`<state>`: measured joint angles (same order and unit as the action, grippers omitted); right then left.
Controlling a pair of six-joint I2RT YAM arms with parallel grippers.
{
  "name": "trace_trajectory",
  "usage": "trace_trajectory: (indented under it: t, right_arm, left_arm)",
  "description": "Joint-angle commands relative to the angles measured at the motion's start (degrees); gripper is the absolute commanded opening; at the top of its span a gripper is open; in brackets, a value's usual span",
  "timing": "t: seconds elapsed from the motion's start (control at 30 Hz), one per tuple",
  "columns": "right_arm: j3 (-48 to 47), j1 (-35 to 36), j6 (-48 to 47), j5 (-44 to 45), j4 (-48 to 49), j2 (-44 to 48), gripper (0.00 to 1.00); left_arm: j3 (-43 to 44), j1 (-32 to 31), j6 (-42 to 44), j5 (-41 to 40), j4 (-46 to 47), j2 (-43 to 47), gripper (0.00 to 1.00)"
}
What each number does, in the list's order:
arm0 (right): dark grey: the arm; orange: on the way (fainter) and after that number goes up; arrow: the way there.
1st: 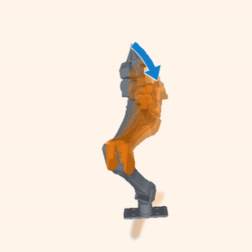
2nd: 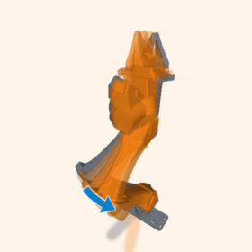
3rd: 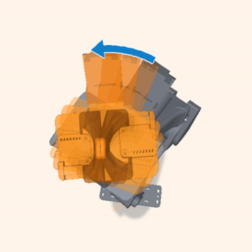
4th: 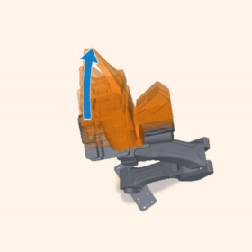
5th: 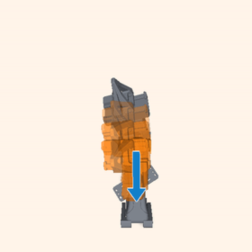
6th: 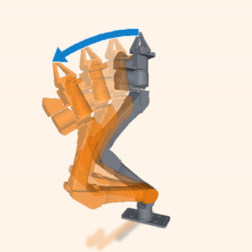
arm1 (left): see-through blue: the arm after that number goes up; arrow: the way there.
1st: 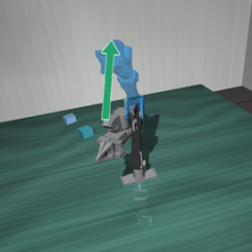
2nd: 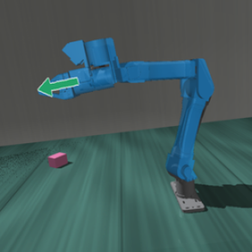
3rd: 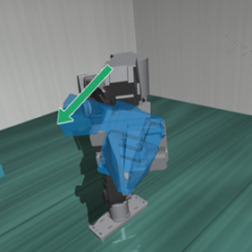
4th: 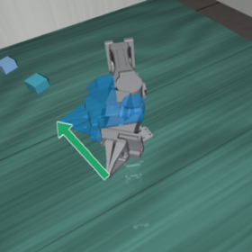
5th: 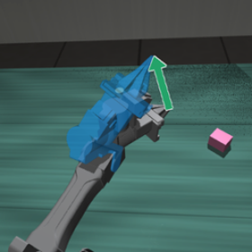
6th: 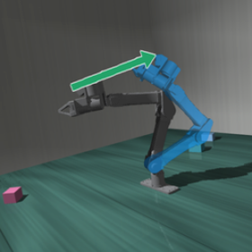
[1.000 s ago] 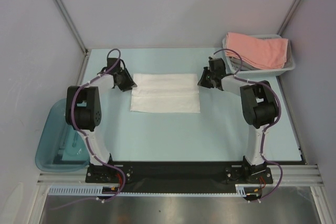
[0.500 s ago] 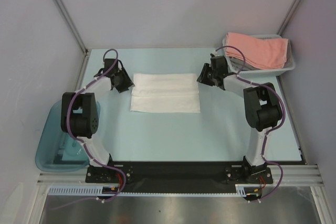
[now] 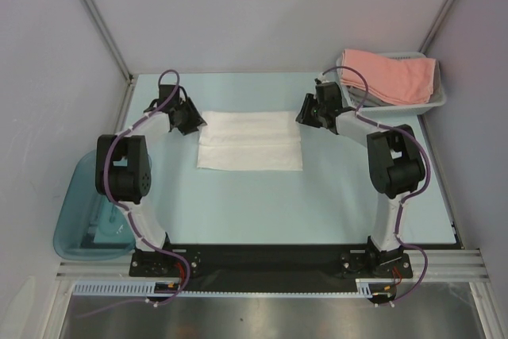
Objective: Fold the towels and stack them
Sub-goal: Fold the towel
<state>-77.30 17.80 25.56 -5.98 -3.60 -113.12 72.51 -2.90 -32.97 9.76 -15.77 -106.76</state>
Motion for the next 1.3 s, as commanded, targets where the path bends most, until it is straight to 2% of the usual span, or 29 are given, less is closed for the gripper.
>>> trace_trajectory:
  t: [0.0, 0.17, 0.37, 0.5, 0.73, 1.0, 1.27]
  right_arm:
    - [1.44, 0.57, -1.04, 1.41, -0.45, 1.76, 0.36]
    - [5.75, 0.74, -0.25, 1.06, 1.22, 4.39, 0.37]
    - [8.48, 1.27, -0.25, 0.70, 2.98, 5.46, 0.39]
    - [7.69, 0.83, -0.51, 0.62, 5.16, 5.02, 0.40]
    - [0.22, -0.05, -0.51, -1.14, 4.48, -0.51, 0.41]
    - [-4.26, 0.04, -0.78, -1.85, 2.12, -3.95, 0.40]
    - [-2.42, -0.40, -1.04, -2.46, 2.36, -3.51, 0.40]
  left_arm:
    - [0.18, -0.53, 0.63, -1.93, -0.66, 2.08, 0.46]
    - [-4.56, -0.53, 0.45, -4.75, -1.90, 6.21, 0.48]
    - [-7.30, -0.88, -0.16, -0.97, 3.37, 6.83, 0.48]
    - [-3.27, -0.80, 0.63, -1.41, 3.38, 5.34, 0.49]
    - [5.18, -0.71, 0.89, 1.31, 1.97, -0.81, 0.47]
    - [8.35, -0.80, 1.07, 2.55, 1.18, -4.51, 0.45]
    - [7.03, -0.88, 0.98, 3.16, 1.62, -4.77, 0.42]
